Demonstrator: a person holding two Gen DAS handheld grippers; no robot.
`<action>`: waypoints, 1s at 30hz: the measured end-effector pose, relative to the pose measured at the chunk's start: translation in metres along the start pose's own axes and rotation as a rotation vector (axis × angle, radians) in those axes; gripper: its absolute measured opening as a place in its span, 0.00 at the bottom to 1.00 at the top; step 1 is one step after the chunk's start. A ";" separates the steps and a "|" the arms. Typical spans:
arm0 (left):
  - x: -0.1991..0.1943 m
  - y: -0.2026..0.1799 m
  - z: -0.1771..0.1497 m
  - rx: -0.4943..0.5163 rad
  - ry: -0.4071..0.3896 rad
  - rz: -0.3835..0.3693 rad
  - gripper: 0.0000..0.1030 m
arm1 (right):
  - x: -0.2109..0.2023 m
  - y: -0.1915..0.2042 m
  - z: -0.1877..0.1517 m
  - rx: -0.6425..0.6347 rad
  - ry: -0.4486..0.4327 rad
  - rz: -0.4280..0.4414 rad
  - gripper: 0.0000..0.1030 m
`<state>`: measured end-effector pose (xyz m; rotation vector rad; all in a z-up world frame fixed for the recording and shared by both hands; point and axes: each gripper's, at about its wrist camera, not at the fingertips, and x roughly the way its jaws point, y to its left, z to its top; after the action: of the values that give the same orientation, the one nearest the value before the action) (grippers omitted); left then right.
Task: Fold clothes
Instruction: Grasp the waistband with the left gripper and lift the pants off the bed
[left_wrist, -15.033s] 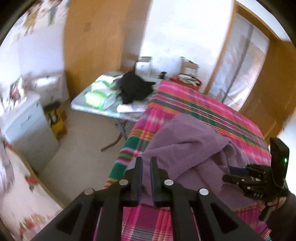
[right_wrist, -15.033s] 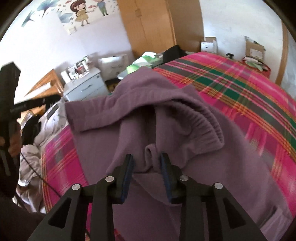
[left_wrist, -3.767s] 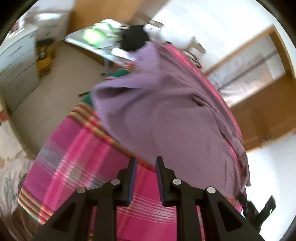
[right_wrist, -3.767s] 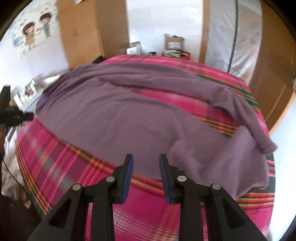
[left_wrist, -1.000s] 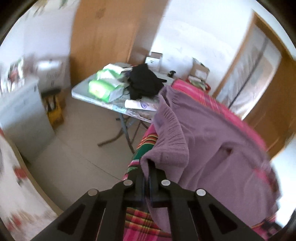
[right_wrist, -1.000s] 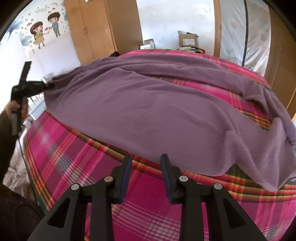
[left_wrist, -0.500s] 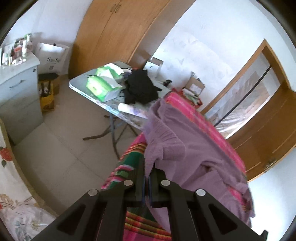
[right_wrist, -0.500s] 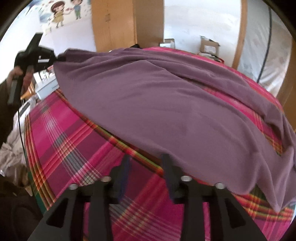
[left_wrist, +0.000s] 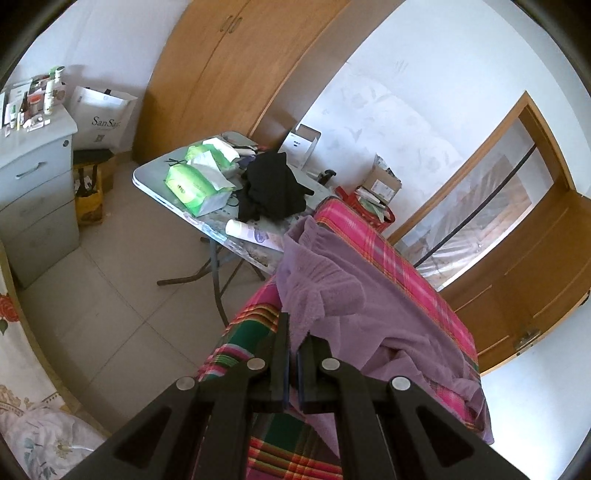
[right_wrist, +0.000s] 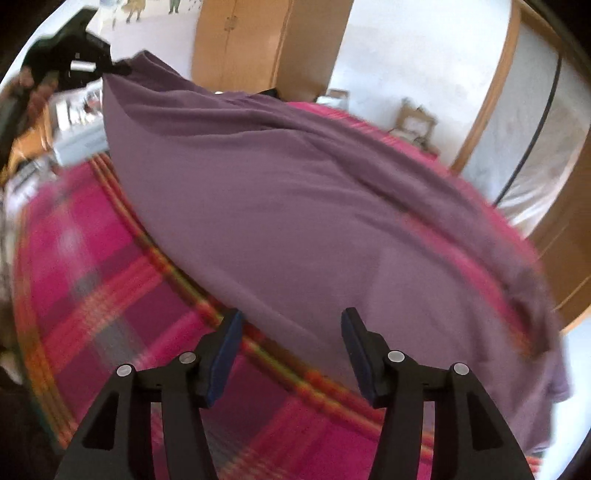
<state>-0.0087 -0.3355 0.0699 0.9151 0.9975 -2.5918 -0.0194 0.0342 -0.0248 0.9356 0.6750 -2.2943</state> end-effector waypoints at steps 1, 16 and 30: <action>0.000 0.001 -0.001 -0.005 0.000 0.003 0.02 | -0.001 -0.001 -0.001 -0.011 0.001 -0.017 0.56; 0.002 0.012 0.001 -0.046 0.005 0.014 0.02 | 0.002 -0.045 -0.015 0.135 0.025 0.087 0.43; -0.003 0.018 -0.018 -0.081 0.041 0.011 0.02 | -0.023 -0.050 -0.023 0.145 -0.032 -0.035 0.03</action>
<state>0.0098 -0.3368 0.0519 0.9539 1.0955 -2.5133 -0.0282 0.0916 -0.0103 0.9579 0.5205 -2.4096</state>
